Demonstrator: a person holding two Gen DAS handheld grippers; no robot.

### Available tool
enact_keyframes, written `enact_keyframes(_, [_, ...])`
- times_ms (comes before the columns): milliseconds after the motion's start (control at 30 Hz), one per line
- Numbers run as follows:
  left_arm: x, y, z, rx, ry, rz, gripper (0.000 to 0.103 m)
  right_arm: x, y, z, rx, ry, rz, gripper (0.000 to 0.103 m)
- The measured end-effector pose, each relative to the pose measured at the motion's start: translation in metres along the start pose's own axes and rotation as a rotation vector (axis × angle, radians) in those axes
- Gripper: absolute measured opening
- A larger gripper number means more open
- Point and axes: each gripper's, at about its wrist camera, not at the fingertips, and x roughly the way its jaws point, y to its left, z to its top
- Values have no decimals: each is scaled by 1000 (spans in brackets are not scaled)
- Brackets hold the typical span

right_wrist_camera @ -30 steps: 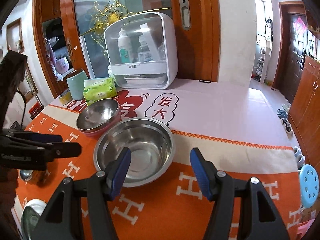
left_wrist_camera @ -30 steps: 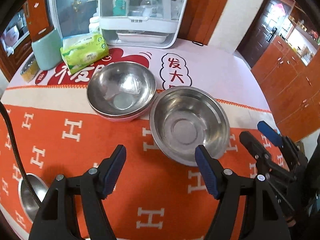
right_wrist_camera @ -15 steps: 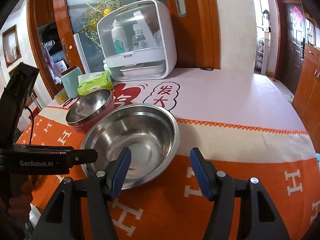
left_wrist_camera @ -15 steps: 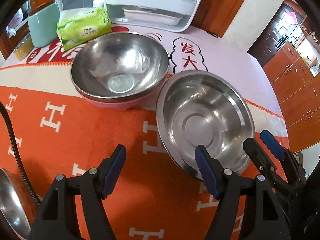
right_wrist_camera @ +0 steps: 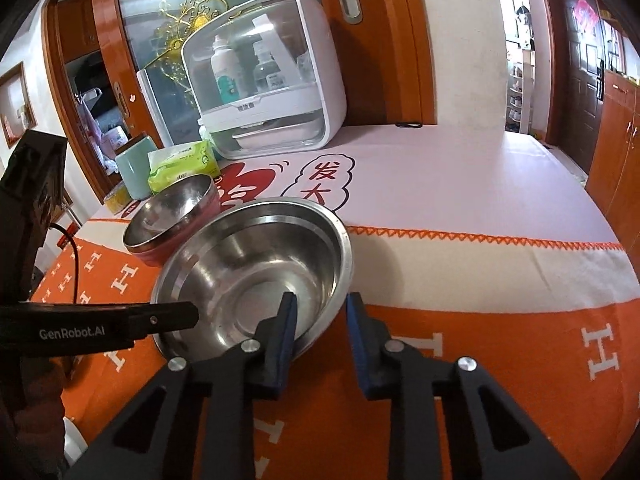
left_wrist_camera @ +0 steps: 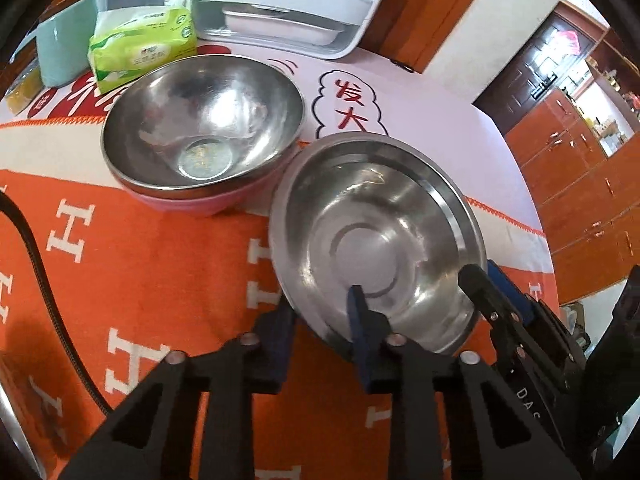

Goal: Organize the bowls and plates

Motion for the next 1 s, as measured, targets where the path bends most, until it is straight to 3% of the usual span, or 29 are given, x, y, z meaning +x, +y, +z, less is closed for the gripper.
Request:
enact_keyframes(467, [-15, -5, -3, 19, 10, 0, 22, -18, 0, 2, 29, -7, 20, 19])
enact_keyframes(1000, [-85, -27, -29, 78, -57, -38, 22, -91, 15, 0, 21, -89, 5, 18])
